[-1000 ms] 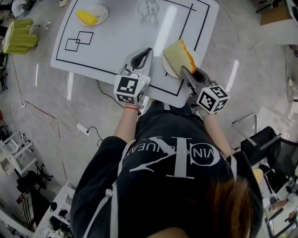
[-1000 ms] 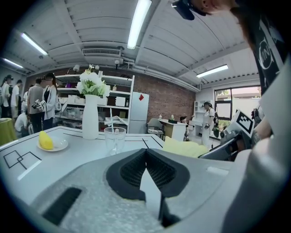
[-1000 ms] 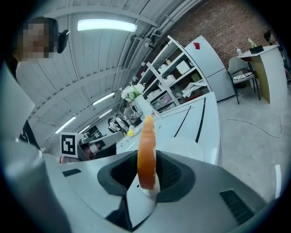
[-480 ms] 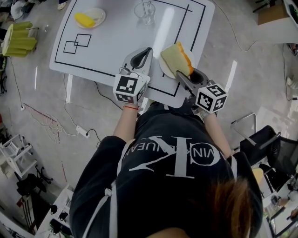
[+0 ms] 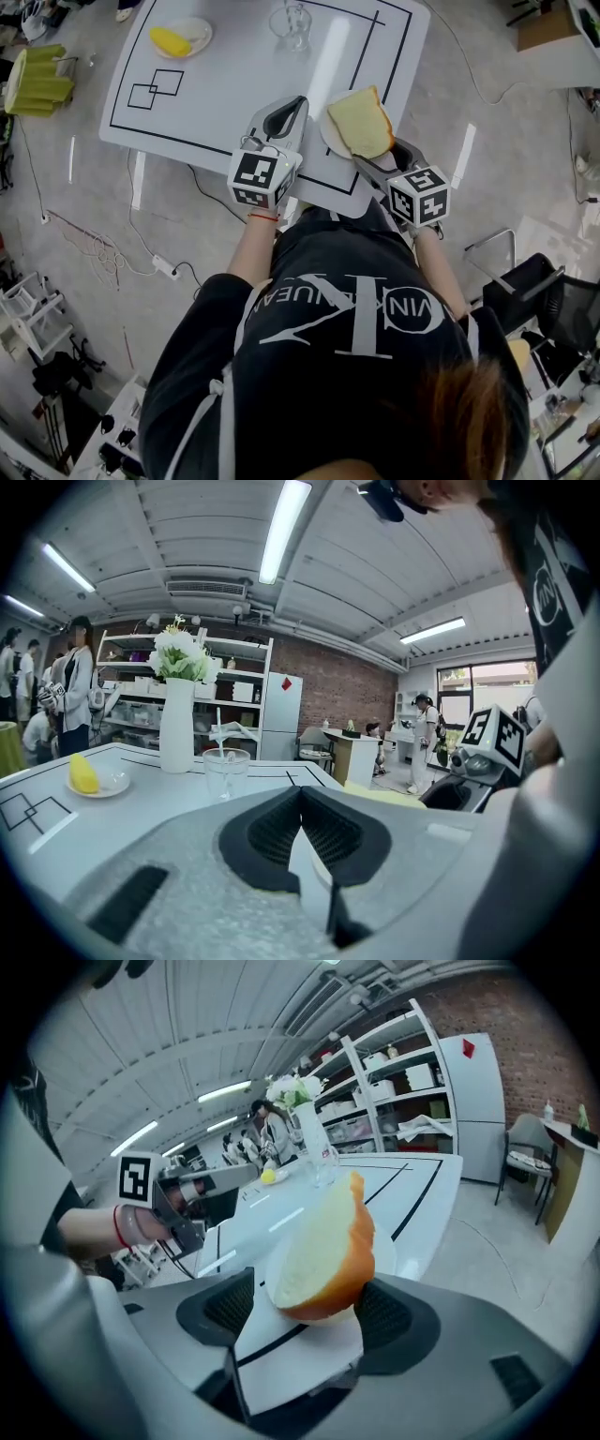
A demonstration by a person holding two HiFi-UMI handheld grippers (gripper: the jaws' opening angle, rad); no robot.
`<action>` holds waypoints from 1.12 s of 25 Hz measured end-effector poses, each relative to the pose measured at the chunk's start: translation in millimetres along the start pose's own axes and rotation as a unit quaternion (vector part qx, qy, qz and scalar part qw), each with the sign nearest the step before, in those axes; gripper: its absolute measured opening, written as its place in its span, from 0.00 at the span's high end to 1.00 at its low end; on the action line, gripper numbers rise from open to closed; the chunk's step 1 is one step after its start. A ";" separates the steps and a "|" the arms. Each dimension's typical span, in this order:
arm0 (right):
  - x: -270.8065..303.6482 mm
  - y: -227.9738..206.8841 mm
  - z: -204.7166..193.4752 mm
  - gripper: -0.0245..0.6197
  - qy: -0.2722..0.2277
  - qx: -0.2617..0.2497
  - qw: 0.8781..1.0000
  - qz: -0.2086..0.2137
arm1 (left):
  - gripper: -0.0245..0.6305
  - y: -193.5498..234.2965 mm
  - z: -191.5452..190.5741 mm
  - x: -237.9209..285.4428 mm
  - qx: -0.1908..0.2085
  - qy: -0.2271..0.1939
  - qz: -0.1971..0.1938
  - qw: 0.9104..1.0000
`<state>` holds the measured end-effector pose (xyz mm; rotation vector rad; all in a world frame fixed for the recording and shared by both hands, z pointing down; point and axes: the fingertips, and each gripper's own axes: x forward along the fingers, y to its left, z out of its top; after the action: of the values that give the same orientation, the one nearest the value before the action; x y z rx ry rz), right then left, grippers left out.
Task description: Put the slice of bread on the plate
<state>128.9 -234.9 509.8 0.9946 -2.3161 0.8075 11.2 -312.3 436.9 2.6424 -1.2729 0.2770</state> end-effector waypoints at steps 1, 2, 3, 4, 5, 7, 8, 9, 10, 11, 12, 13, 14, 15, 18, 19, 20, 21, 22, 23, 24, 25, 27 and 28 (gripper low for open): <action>0.5 0.2 -2.5 0.44 0.014 -0.018 1.000 -0.002 | 0.95 0.8 -0.2 -0.3 -0.001 0.000 0.001 1.000; 1.1 0.5 -4.3 0.43 0.027 -0.034 0.999 -0.004 | 0.95 1.9 -0.6 -0.7 -0.003 0.000 0.002 1.000; 1.6 0.6 -5.5 0.41 0.037 -0.047 0.998 -0.006 | 0.95 3.2 -1.1 -1.3 -0.005 0.000 0.003 1.000; 1.9 0.2 -6.0 0.40 0.044 -0.057 0.997 -0.009 | 0.95 4.6 -1.5 -2.0 -0.006 -0.001 0.004 1.000; 2.1 -0.9 -5.9 0.39 0.050 -0.063 0.997 -0.012 | 0.95 5.7 -1.7 -2.7 -0.007 -0.001 0.006 1.000; 1.5 -4.3 -4.7 0.38 0.055 -0.064 0.996 -0.018 | 0.95 6.9 -1.5 -3.8 -0.006 -0.001 0.007 1.000; 1.1 -6.1 -4.3 0.38 0.057 -0.061 0.996 -0.020 | 0.95 7.3 -1.2 -4.4 -0.006 -0.001 0.008 1.000; 0.7 -7.4 -4.4 0.38 0.059 -0.058 0.996 -0.021 | 0.95 7.6 -1.0 -4.9 -0.006 -0.001 0.008 1.000; 0.5 -8.1 -5.3 0.38 0.063 -0.056 0.996 -0.021 | 0.95 7.8 -0.9 -5.3 -0.006 -0.002 0.008 1.000; 0.5 -8.2 -6.6 0.37 0.068 -0.055 0.996 -0.019 | 0.95 8.1 -0.9 -5.3 -0.006 -0.002 0.008 1.000; 0.8 -7.5 -8.2 0.37 0.074 -0.055 0.996 -0.017 | 0.95 8.3 -0.9 -5.1 -0.006 -0.002 0.008 1.000; 1.4 -6.0 -9.4 0.36 0.080 -0.056 0.995 -0.012 | 0.95 8.4 -0.7 -4.7 -0.006 -0.002 0.008 1.000; 2.1 -3.8 -9.8 0.36 0.083 -0.055 0.995 -0.007 | 0.95 8.4 -0.6 -4.1 -0.007 -0.002 0.007 1.000; 2.6 -1.3 -9.1 0.36 0.083 -0.053 0.995 -0.002 | 0.95 8.3 -0.4 -3.6 -0.007 -0.002 0.006 1.000; 4.0 5.7 -4.4 0.37 0.072 -0.024 0.997 0.021 | 0.95 7.3 -0.3 -2.1 -0.009 -0.002 0.001 1.000; 4.3 6.0 -4.9 0.37 0.071 -0.013 0.997 0.025 | 0.95 6.9 -0.8 -2.0 -0.010 -0.002 0.000 1.000; 4.4 4.3 -7.1 0.37 0.075 -0.008 0.997 0.023 | 0.95 6.5 -1.3 -2.0 -0.011 -0.001 -0.001 1.000; 4.2 1.2 -10.5 0.36 0.083 -0.013 0.996 0.016 | 0.95 6.2 -1.6 -2.0 -0.012 -0.001 -0.001 1.000; 3.6 -2.5 -13.9 0.36 0.092 -0.023 0.995 0.007 | 0.95 6.0 -1.7 -1.8 -0.013 -0.002 -0.002 1.000; 2.8 -5.8 -16.5 0.36 0.101 -0.033 0.994 -0.003 | 0.95 6.1 -1.5 -1.7 -0.014 -0.002 -0.002 1.000; 2.1 -8.1 -17.9 0.36 0.106 -0.040 0.994 -0.009 | 0.95 6.4 -1.3 -1.6 -0.014 -0.002 -0.002 1.000; 1.6 -9.6 -18.5 0.35 0.109 -0.044 0.993 -0.014 | 0.95 6.9 -1.2 -1.7 -0.014 -0.002 -0.002 1.000; 1.8 -11.6 -20.4 0.35 0.116 -0.047 0.992 -0.021 | 0.95 7.7 -1.9 -2.3 -0.015 -0.001 -0.002 1.000; 2.1 -12.5 -21.9 0.34 0.122 -0.050 0.991 -0.024 | 0.95 7.9 -2.3 -2.6 -0.016 -0.001 -0.002 1.000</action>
<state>141.5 -227.9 530.6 0.8527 -2.0948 0.7411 3.2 -314.6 439.3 2.6198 -1.2609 0.2528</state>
